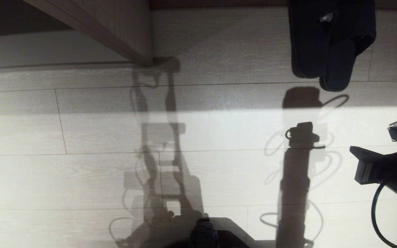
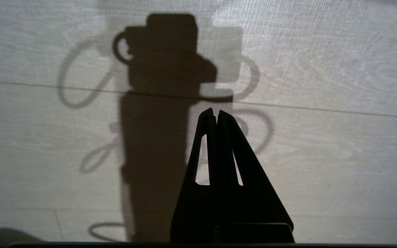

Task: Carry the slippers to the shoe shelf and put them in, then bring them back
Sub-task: Pick up the slippers on the floor

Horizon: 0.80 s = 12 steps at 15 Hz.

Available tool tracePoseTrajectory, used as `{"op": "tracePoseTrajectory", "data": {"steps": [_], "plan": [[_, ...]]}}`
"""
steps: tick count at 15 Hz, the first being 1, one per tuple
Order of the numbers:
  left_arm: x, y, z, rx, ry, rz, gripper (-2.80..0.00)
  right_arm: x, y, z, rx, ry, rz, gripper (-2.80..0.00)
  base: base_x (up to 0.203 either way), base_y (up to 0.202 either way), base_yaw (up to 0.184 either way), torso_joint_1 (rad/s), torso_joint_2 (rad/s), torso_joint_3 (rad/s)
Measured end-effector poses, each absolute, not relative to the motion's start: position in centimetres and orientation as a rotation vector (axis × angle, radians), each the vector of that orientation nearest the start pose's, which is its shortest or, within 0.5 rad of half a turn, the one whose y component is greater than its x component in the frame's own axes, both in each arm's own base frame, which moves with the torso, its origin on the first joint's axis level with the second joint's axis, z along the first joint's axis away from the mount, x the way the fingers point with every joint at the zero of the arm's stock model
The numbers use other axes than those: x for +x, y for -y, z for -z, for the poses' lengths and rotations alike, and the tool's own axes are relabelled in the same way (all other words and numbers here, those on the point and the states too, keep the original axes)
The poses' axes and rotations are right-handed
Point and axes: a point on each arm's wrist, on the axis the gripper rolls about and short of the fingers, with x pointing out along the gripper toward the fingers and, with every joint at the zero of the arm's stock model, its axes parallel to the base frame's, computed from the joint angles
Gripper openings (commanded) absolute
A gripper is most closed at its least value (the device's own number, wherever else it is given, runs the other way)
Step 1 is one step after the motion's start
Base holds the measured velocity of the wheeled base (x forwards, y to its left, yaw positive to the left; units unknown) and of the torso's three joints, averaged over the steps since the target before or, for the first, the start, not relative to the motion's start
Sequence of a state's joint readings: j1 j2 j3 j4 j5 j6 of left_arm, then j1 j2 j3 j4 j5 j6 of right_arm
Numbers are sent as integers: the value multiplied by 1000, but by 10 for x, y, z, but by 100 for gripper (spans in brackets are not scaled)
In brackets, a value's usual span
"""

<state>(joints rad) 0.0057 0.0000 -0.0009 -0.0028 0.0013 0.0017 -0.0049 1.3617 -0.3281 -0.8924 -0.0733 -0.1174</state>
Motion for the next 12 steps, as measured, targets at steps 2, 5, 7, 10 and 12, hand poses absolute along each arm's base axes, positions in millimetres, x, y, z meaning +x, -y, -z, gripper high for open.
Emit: {"op": "tracePoseTrajectory", "data": {"steps": [2,5,7,10,12], "plan": [[-23,0,-76,2,3,-7,-280,207,6,-170,-136,-65,103,-280,0,0,0,0,0,0],[-23,0,-76,1,4,-7,-280,219,11,-177,-137,27,134,-280,0,0,0,0,0,0],[-23,0,-76,1,4,-7,-280,225,13,-183,-131,63,150,-280,0,0,0,0,0,0],[-23,0,-76,1,4,-7,-280,232,14,-189,-129,97,157,0,0,0,0,0,0,0],[-23,0,-76,2,4,-7,-280,235,14,-196,-119,137,162,0,0,0,0,0,0,0]]}}
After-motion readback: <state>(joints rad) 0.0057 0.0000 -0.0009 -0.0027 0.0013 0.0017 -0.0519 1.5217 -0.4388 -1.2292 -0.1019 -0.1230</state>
